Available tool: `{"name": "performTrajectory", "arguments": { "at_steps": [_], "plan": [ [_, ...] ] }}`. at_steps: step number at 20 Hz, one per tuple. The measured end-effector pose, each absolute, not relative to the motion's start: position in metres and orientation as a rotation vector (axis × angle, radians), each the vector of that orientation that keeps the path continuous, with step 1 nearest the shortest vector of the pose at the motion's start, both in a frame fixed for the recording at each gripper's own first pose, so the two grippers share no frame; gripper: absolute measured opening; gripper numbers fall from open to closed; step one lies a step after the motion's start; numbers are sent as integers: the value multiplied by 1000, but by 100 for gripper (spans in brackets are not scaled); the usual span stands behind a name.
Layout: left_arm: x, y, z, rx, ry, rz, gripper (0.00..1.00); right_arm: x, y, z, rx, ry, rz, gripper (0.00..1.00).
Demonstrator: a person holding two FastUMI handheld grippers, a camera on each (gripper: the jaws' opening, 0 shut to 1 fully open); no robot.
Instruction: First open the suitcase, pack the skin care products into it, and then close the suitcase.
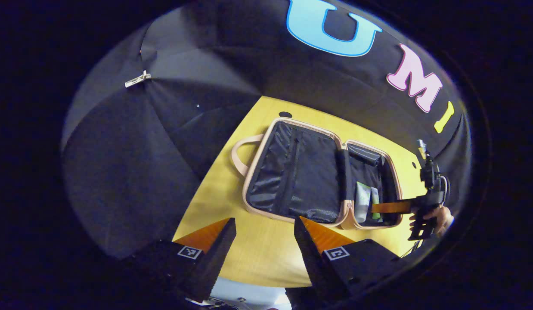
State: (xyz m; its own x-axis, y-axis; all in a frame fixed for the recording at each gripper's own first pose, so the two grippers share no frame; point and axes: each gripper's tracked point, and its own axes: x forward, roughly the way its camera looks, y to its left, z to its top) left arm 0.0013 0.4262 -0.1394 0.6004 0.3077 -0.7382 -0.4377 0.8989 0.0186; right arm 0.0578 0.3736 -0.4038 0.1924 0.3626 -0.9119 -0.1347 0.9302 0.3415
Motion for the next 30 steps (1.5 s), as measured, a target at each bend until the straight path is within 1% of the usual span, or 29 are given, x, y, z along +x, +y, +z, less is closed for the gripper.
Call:
{"name": "performTrajectory", "arguments": {
  "at_steps": [1, 4, 7, 9, 12, 16, 18, 20, 22, 24, 25, 27, 30],
  "plan": [
    [11, 432, -136, -166, 805, 439, 88, 58, 377, -386, 222, 1278, 392, 99],
    [47, 459, -118, -116, 753, 438, 87, 64, 369, -326, 274, 1097, 486, 98],
    [83, 499, -116, -44, 745, 492, 87, 58, 327, -283, 258, 971, 509, 97],
    [103, 524, -125, -41, 761, 528, 85, 50, 288, -261, 228, 922, 458, 98],
    [117, 556, -154, -37, 849, 578, 85, 29, 249, -257, 265, 890, 367, 97],
    [130, 579, -195, -43, 973, 598, 85, 5, 207, -269, 319, 932, 234, 98],
    [129, 583, -216, -50, 1047, 603, 86, -1, 198, -270, 331, 937, 201, 98],
    [128, 587, -233, -73, 1085, 593, 82, -6, 190, -270, 321, 945, 187, 98],
    [134, 576, -242, -121, 1115, 547, 69, -9, 187, -268, 327, 952, 176, 97],
    [135, 573, -245, -112, 1134, 569, 30, -7, 192, -267, 347, 954, 177, 97],
    [139, 576, -245, -99, 1130, 576, 24, -6, 195, -265, 352, 957, 182, 97],
    [141, 577, -236, -85, 1092, 563, 18, 0, 200, -259, 354, 940, 201, 97],
    [141, 571, -214, -121, 1043, 542, 12, 5, 208, -253, 340, 916, 237, 97]
  ]
}}
